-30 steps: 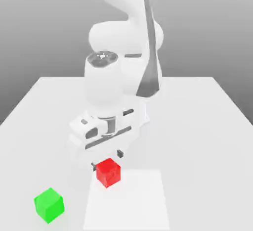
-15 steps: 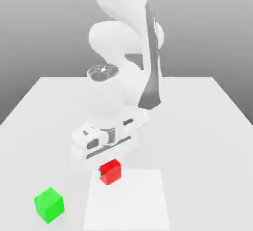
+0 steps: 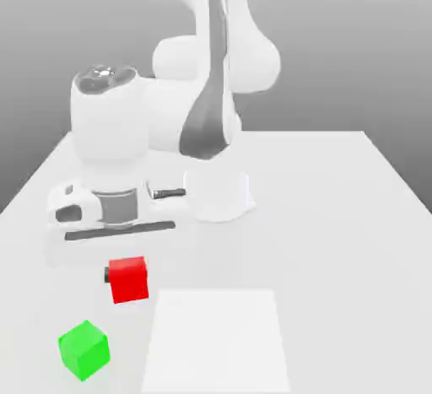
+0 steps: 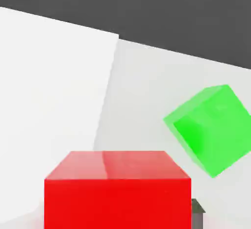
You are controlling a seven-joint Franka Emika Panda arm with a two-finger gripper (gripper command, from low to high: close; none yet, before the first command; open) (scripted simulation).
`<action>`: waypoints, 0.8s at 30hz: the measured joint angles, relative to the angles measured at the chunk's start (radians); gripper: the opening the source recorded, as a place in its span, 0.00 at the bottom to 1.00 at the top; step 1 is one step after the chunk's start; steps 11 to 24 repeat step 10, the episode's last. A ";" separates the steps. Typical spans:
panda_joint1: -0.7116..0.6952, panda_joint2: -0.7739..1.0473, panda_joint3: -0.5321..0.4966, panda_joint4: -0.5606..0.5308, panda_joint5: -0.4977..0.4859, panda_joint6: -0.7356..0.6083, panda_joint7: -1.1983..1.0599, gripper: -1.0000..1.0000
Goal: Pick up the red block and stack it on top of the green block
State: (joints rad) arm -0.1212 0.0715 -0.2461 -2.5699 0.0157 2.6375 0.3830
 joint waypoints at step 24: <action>-0.050 0.201 0.028 0.106 0.131 0.089 0.034 1.00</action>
